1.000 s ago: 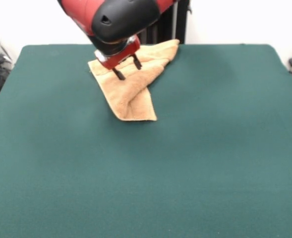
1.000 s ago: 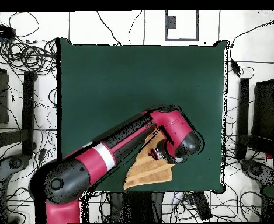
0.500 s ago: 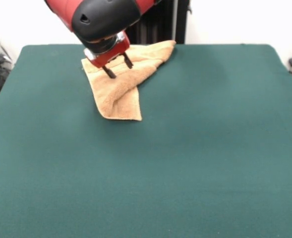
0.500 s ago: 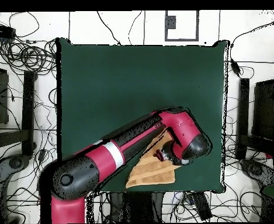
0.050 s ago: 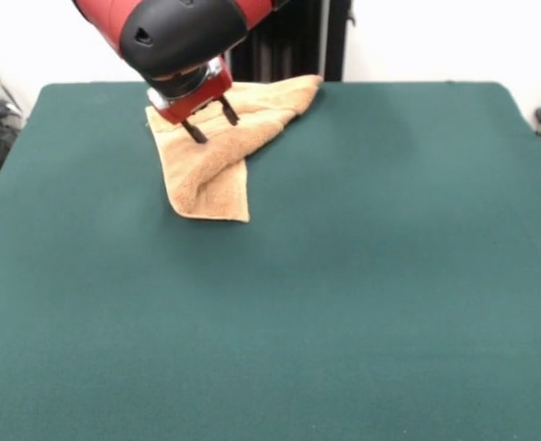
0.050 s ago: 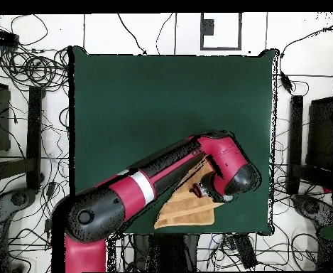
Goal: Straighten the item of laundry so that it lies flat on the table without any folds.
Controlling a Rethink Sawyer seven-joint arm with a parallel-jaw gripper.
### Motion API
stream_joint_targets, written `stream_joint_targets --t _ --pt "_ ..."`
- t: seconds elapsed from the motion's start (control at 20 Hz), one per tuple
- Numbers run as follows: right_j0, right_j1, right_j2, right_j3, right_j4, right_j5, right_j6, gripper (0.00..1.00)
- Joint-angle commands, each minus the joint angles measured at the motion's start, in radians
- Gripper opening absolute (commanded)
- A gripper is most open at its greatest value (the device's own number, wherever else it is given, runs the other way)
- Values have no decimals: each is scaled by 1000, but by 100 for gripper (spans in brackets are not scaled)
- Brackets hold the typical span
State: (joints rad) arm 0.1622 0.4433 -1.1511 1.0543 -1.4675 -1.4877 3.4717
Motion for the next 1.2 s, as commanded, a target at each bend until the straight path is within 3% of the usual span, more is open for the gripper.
stream_joint_targets --t 0.05,0.3,0.55,0.8,1.2 --pt "-34 220 164 -118 37 355 -72 100" --pt "-40 230 157 -136 17 309 -20 100" --pt "-35 294 121 -202 -146 92 148 100" --pt "-33 309 137 -226 -250 -39 244 100" --pt "-40 315 148 -225 -298 -77 245 100"
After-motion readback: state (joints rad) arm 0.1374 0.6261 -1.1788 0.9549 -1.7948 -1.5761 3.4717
